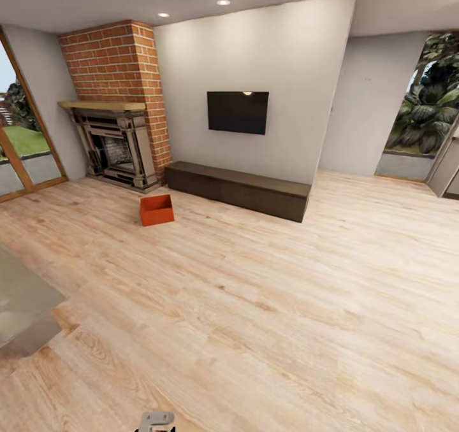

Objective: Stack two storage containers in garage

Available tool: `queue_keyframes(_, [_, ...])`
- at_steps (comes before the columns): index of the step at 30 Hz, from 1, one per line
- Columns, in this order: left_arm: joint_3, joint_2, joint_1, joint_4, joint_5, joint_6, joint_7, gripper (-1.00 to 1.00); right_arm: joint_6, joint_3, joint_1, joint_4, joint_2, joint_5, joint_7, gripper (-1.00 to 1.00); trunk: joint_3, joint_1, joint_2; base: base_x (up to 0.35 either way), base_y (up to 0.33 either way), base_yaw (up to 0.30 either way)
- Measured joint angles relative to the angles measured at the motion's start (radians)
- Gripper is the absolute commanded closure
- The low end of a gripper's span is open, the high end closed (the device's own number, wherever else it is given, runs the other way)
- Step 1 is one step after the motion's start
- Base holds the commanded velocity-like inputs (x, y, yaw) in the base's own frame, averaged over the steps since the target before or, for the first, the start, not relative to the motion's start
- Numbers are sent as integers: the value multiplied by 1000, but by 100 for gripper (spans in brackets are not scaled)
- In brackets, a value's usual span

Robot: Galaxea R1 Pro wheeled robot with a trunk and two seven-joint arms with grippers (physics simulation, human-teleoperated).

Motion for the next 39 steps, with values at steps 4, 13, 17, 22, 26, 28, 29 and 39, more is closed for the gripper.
queue_keyframes(4, [0,0,0,0,0,0,0,-100,0,0,0,0,0,0,0,-100,0,0,0,322,-133,0])
queue_keyframes(13, [0,0,0,0,0,-1,0,-100,0,0,1,0,0,1,0,-100,0,0,0,322,-133,0])
queue_keyframes(17, [0,0,0,0,0,-1,0,-100,0,0,0,0,0,0,0,-100,0,0,0,322,-129,0])
queue_keyframes(22, [0,0,0,0,0,-1,0,-100,0,0,0,0,0,1,0,-100,0,0,0,325,-114,0])
queue_keyframes(26, [0,0,0,0,0,0,0,-100,0,0,0,0,0,0,0,-100,0,0,0,332,-102,0])
queue_keyframes(28, [0,0,0,0,0,-1,0,-100,0,0,0,0,0,0,0,-100,0,0,0,336,-94,0])
queue_keyframes(29, [0,0,0,0,0,-1,0,-100,0,0,0,0,0,0,0,-100,0,0,0,338,-91,0])
queue_keyframes(39, [0,0,0,0,0,-1,0,-100,0,0,1,0,0,0,0,-100,0,0,0,341,-81,0])
